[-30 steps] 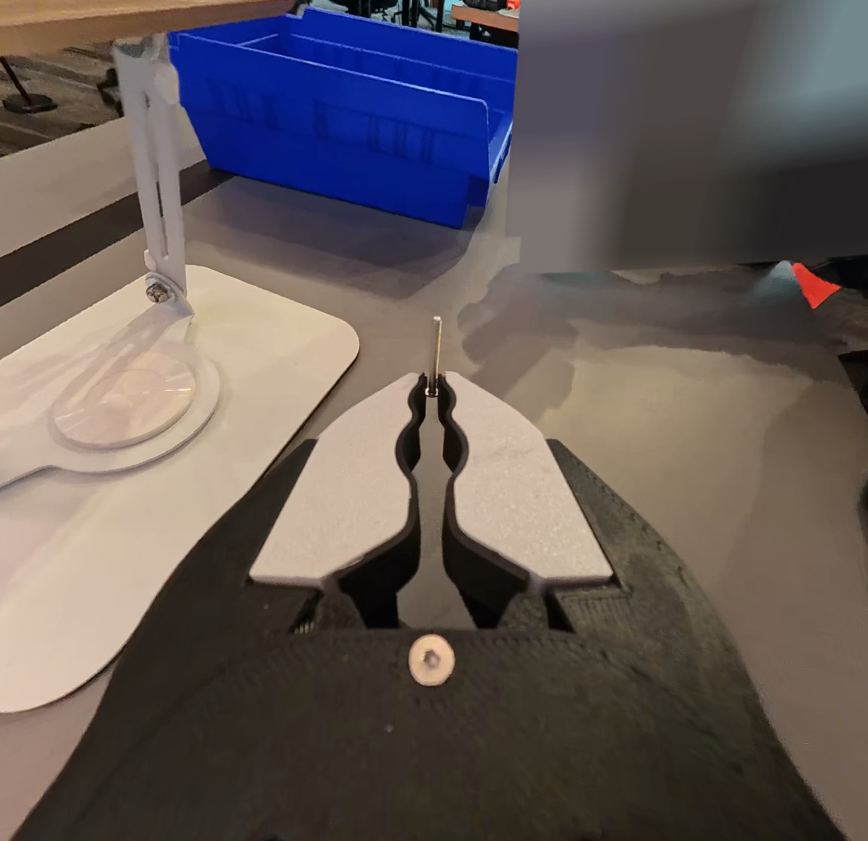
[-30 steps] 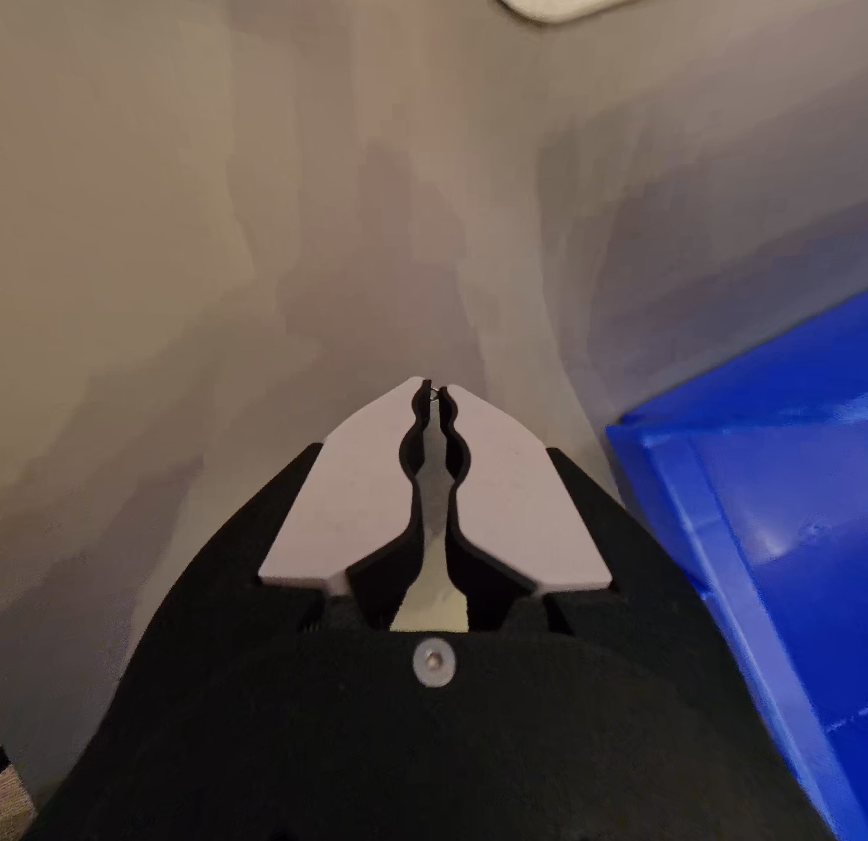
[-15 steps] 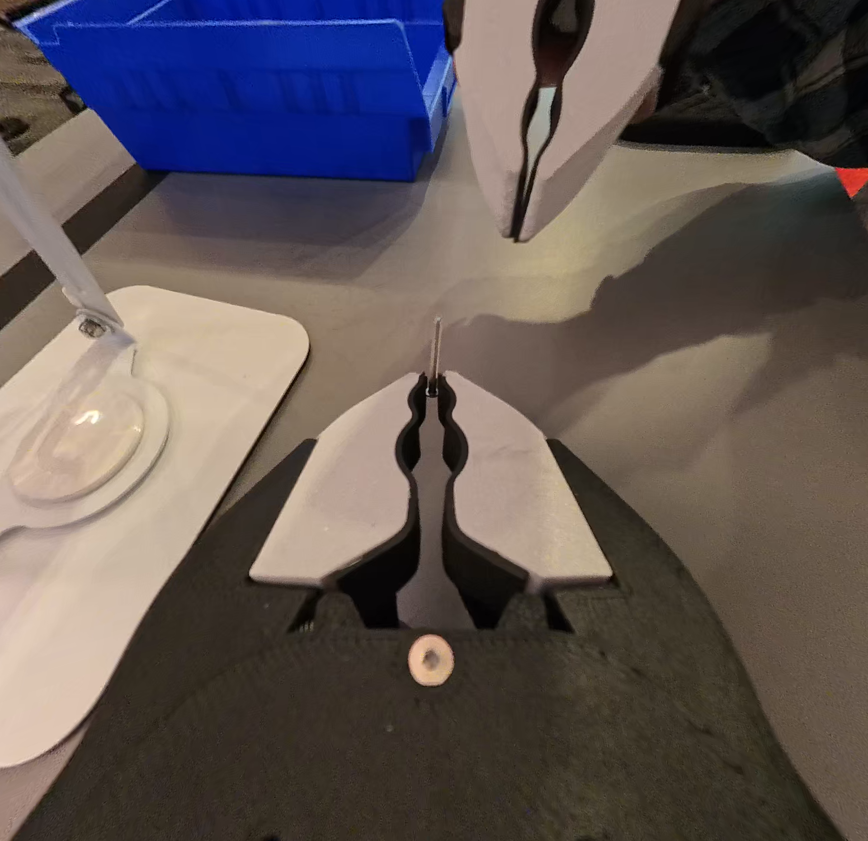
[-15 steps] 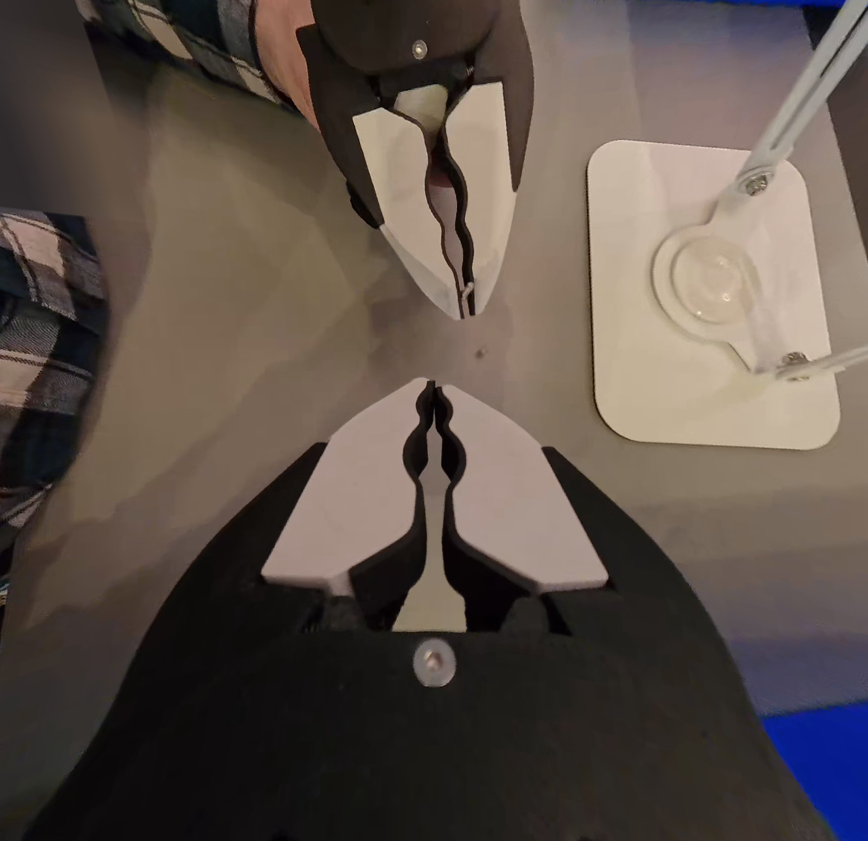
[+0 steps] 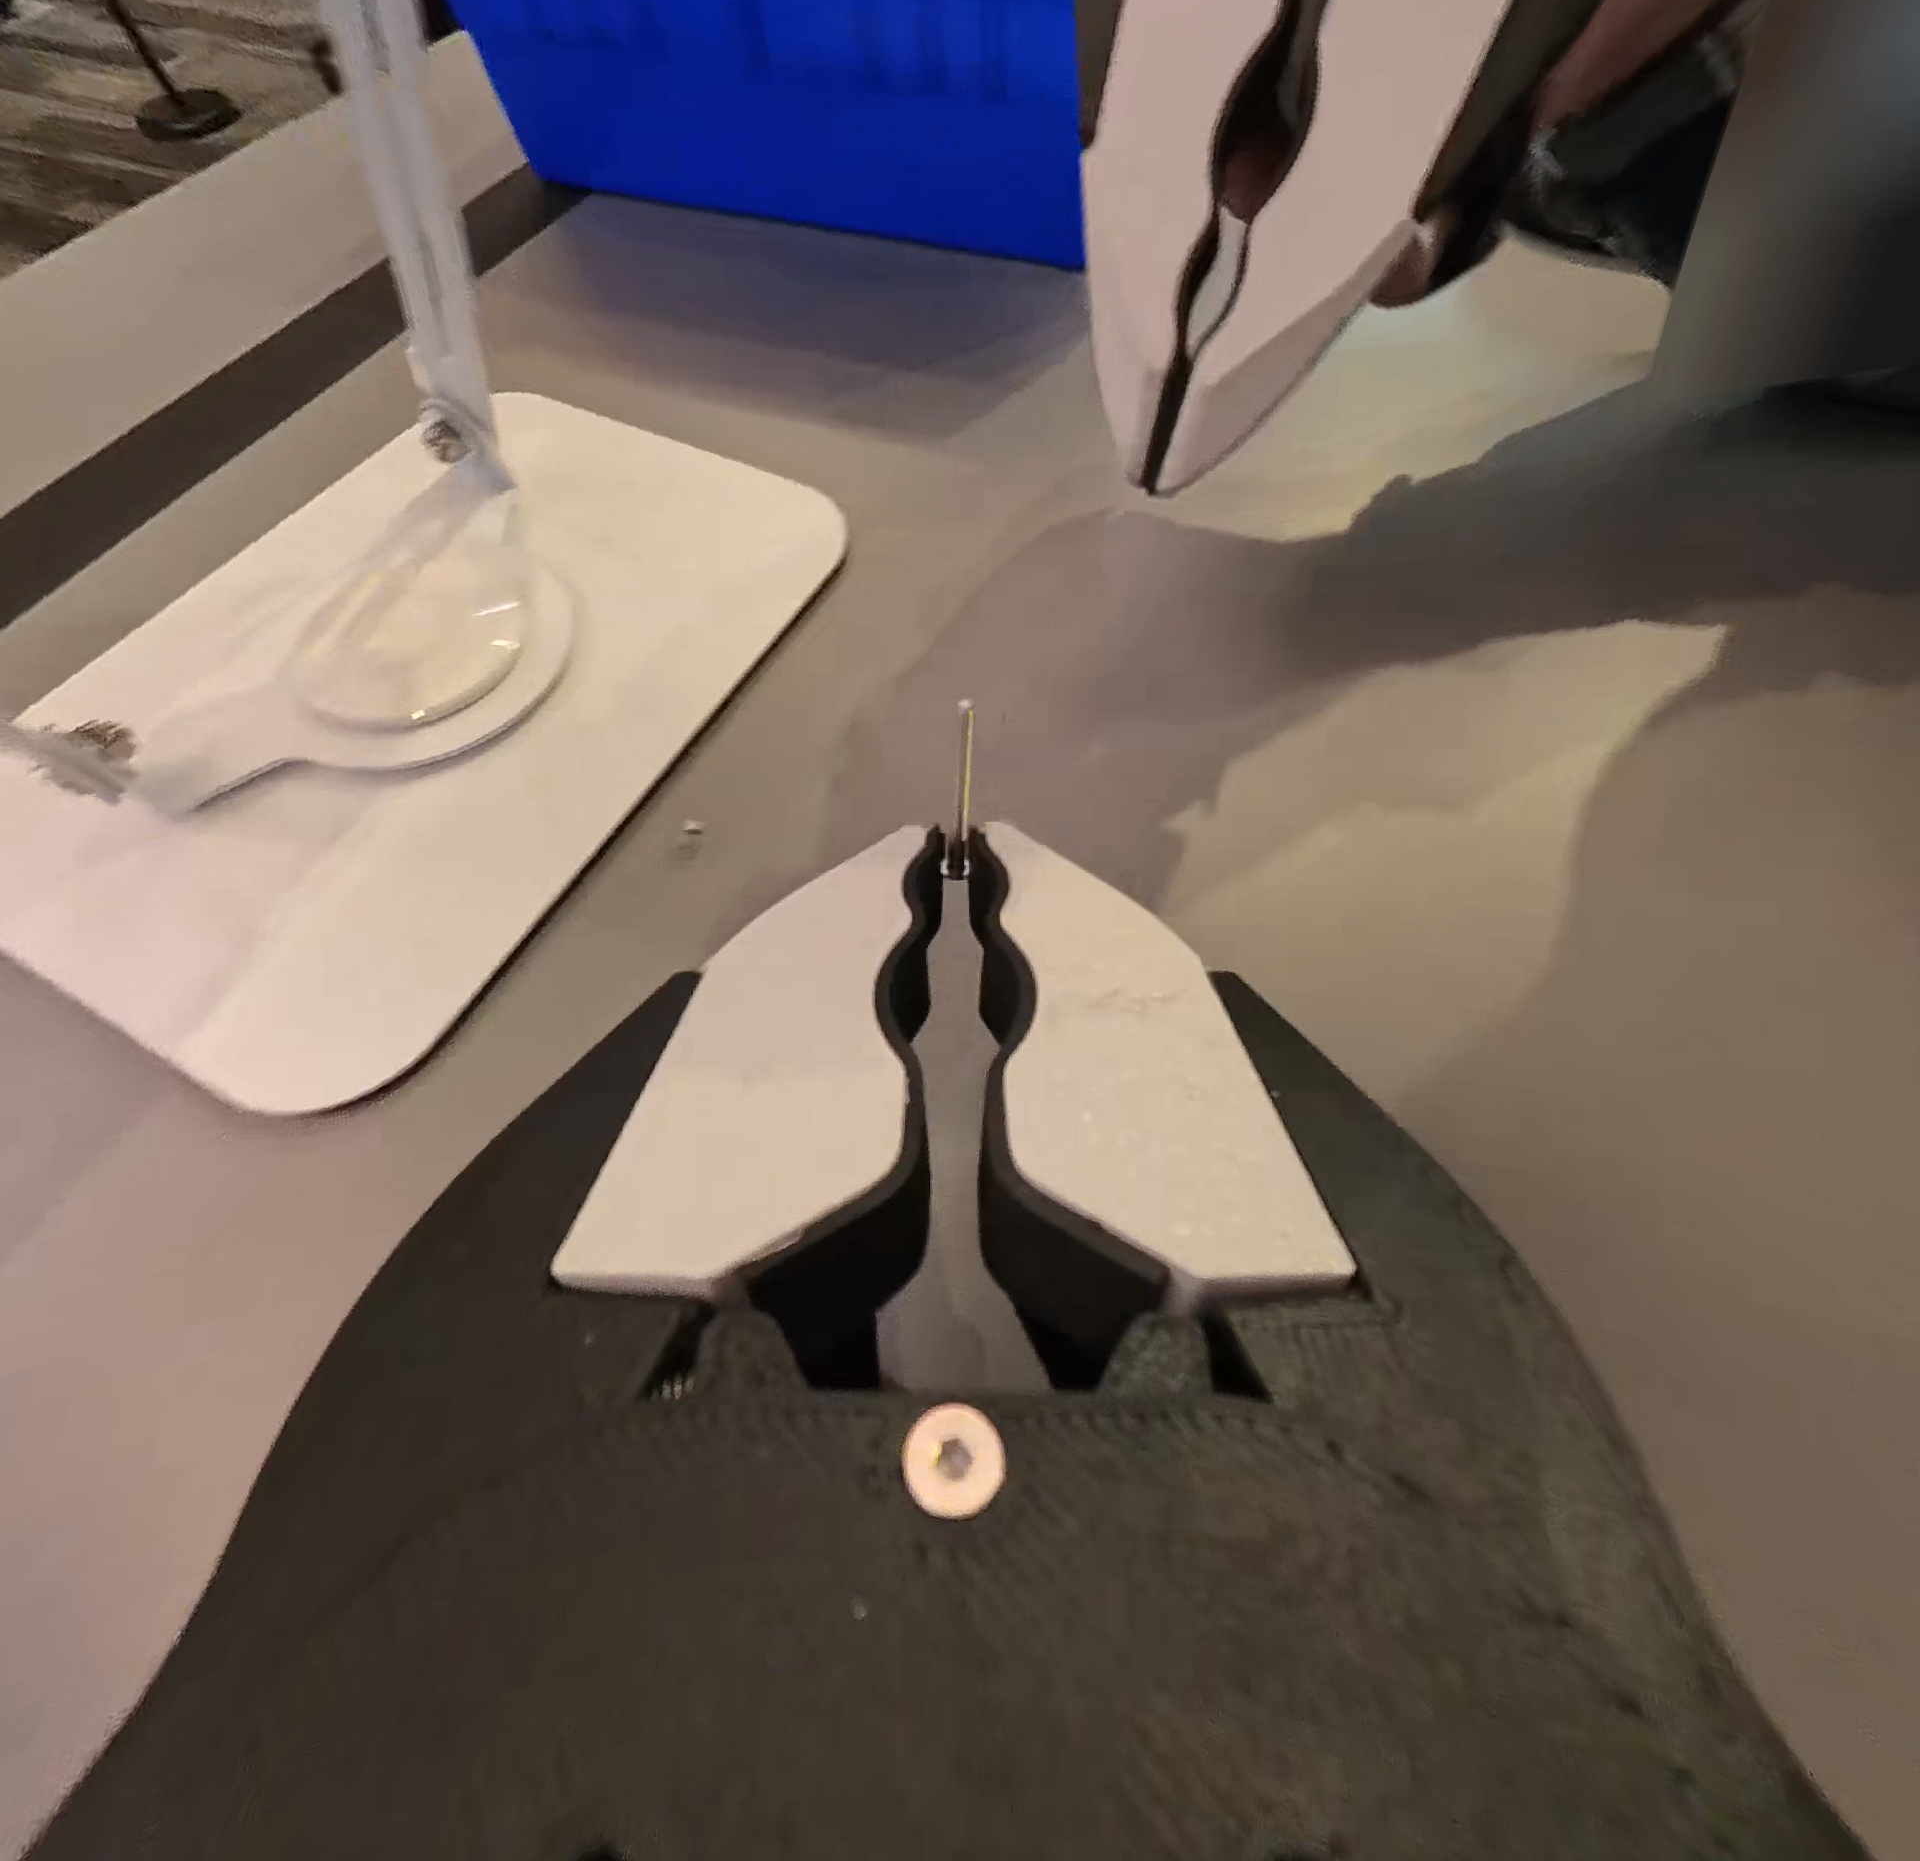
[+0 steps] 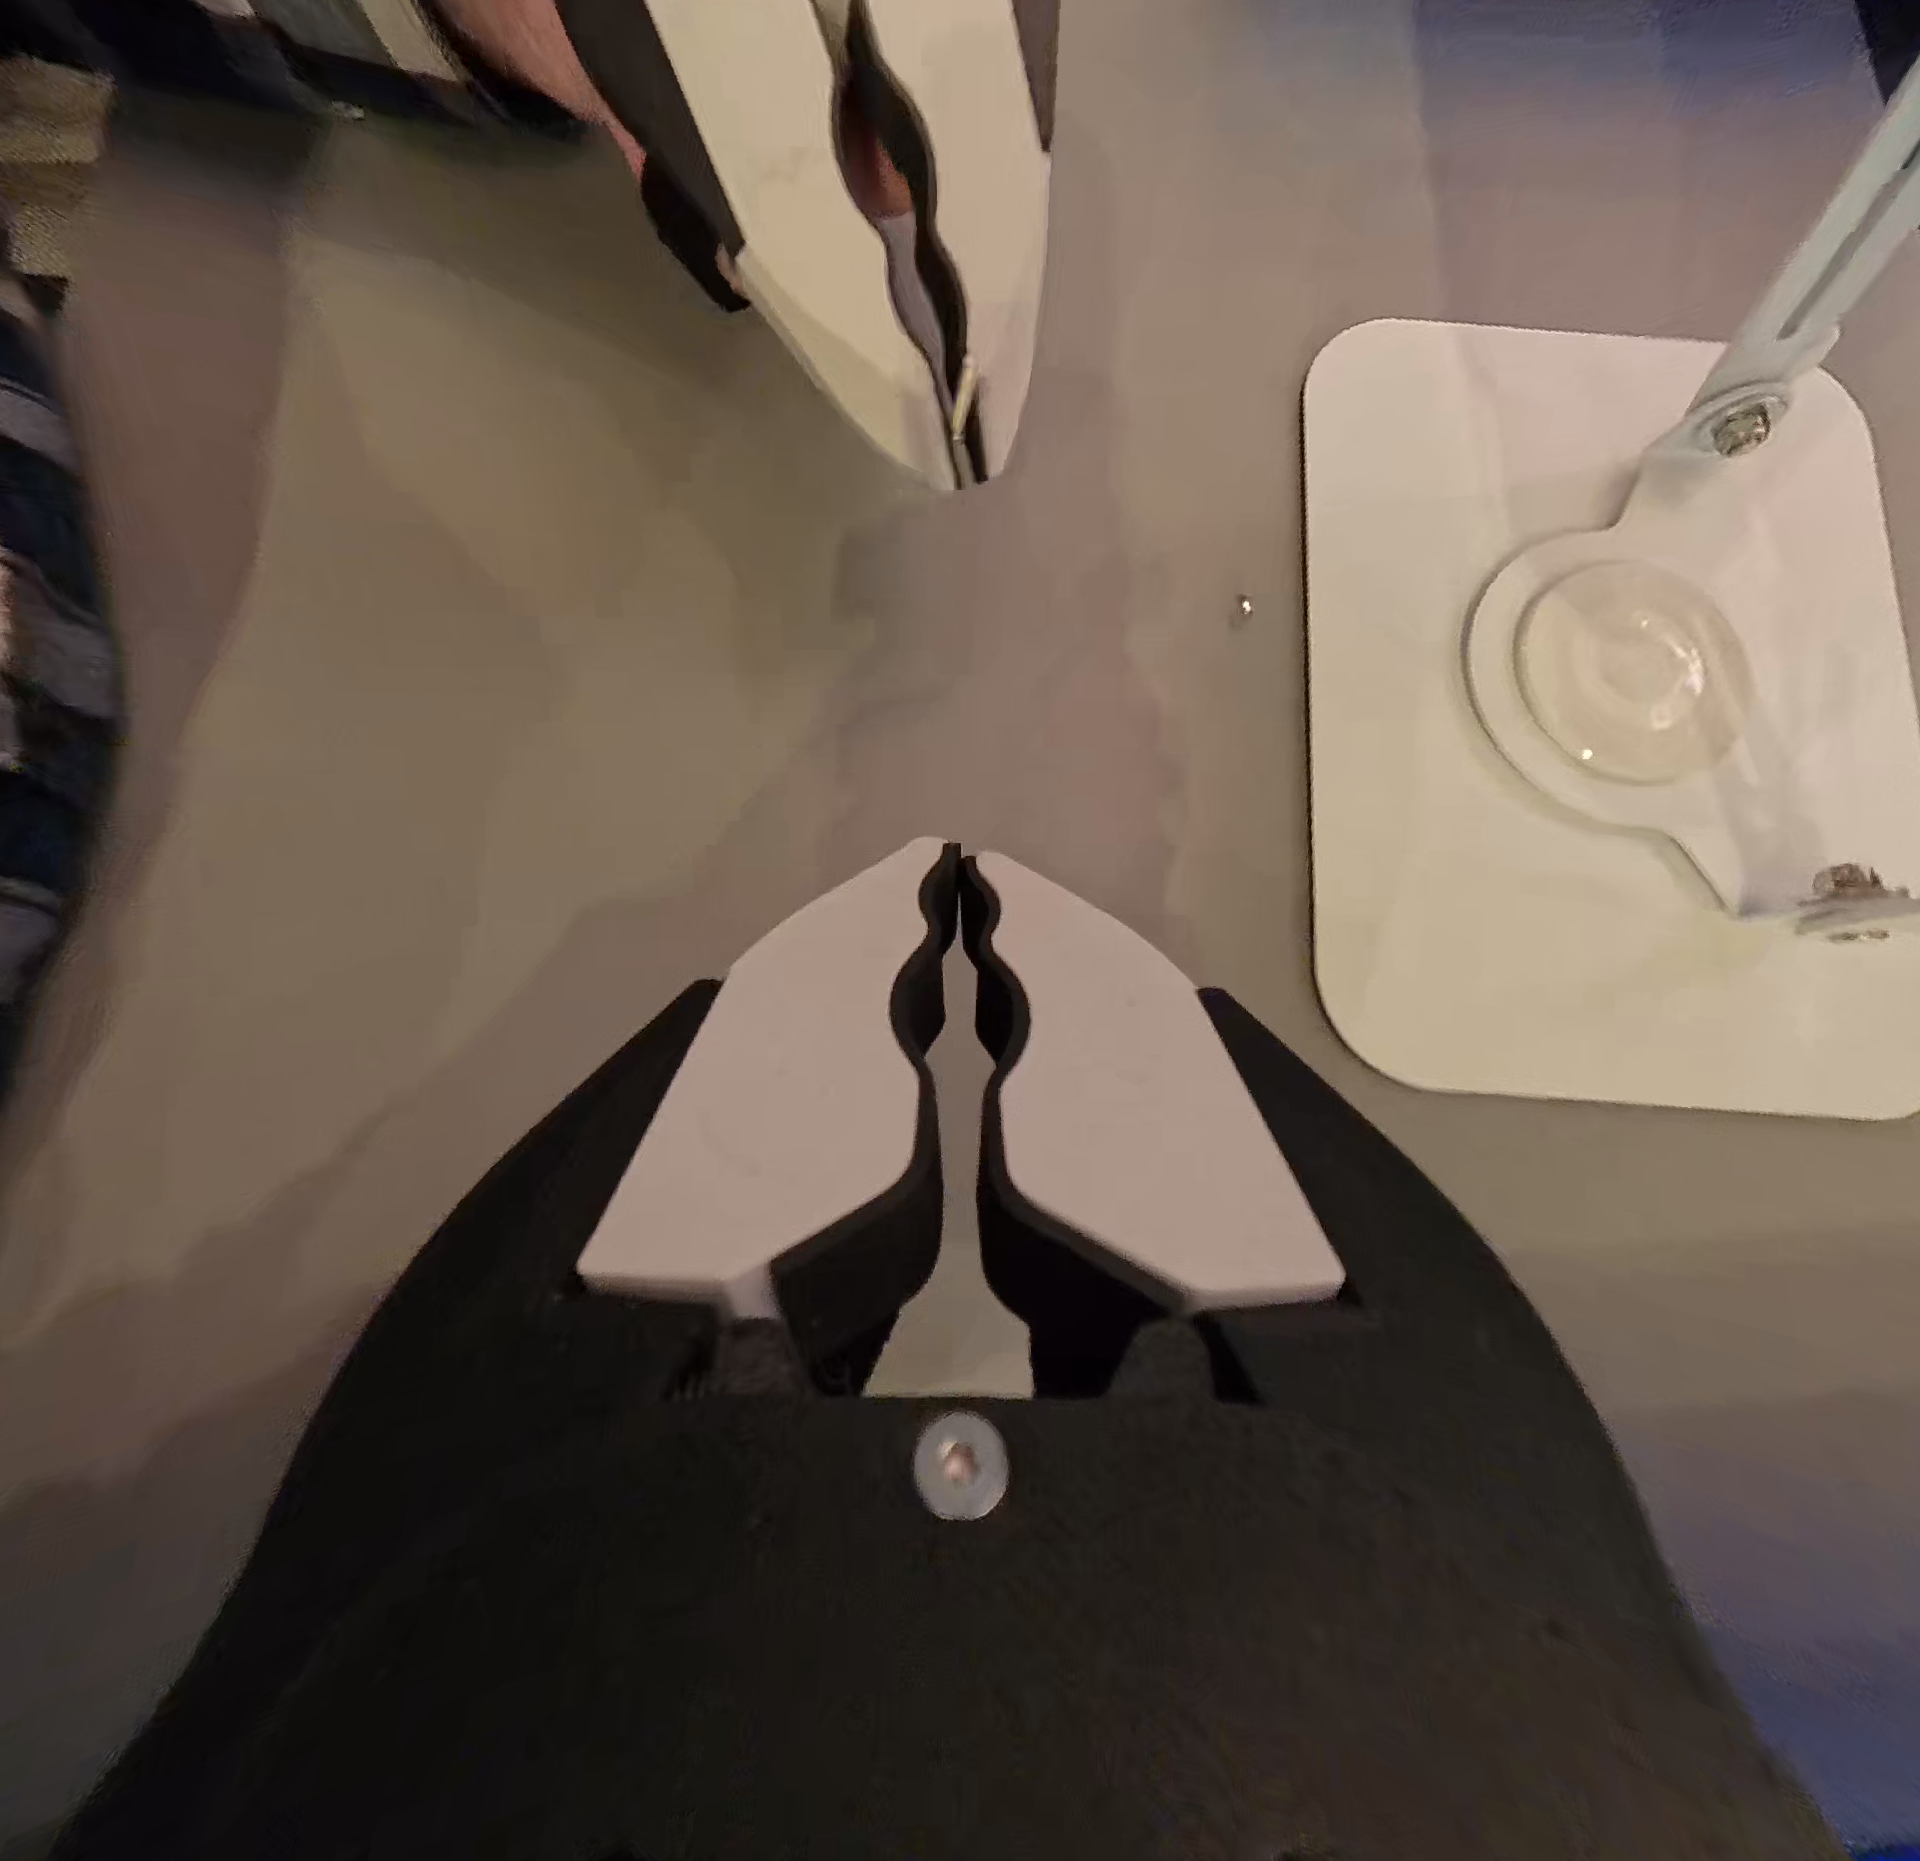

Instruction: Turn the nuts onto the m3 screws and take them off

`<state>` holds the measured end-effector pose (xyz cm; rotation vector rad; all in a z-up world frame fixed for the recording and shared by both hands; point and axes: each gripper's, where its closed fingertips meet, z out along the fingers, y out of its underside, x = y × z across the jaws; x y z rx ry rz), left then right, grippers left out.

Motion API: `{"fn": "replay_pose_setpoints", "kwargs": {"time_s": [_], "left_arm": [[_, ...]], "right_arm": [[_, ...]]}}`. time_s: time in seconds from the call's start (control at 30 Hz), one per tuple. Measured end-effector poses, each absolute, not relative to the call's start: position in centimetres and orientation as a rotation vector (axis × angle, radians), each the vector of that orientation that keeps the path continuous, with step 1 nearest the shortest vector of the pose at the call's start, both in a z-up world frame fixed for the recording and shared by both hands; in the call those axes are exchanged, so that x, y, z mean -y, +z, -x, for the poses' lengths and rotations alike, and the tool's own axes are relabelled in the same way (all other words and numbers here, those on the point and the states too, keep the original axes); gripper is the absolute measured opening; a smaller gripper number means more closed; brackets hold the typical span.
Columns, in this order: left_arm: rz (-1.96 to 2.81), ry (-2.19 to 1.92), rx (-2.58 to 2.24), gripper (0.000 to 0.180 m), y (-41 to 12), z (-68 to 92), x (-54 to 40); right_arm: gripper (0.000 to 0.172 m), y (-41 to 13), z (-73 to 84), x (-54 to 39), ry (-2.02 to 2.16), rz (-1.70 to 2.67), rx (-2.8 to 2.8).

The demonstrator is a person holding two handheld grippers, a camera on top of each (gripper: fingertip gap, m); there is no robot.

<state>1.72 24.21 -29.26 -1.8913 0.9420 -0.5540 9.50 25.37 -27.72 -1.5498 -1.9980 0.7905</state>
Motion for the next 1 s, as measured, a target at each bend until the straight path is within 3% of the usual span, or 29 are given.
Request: {"fn": "replay_pose_setpoints", "kwargs": {"time_s": [0.13,0.57,1.0], "left_arm": [[1.921,-0.496,-0.897,0.004,-29.7,0.2,-25.2],[1.931,-0.416,-0.790,0.004,-29.5,3.1,-26.6],[1.935,-0.454,-0.783,0.004,-29.4,2.9,-26.5]], "right_arm": [[0.014,-28.8,-6.7,-25.6,0.767,1.497,2.005],[0.026,-33.0,-0.7,-30.5,0.635,1.537,2.068],[0.016,-34.1,-0.2,-30.8,0.679,1.600,2.127]]}}
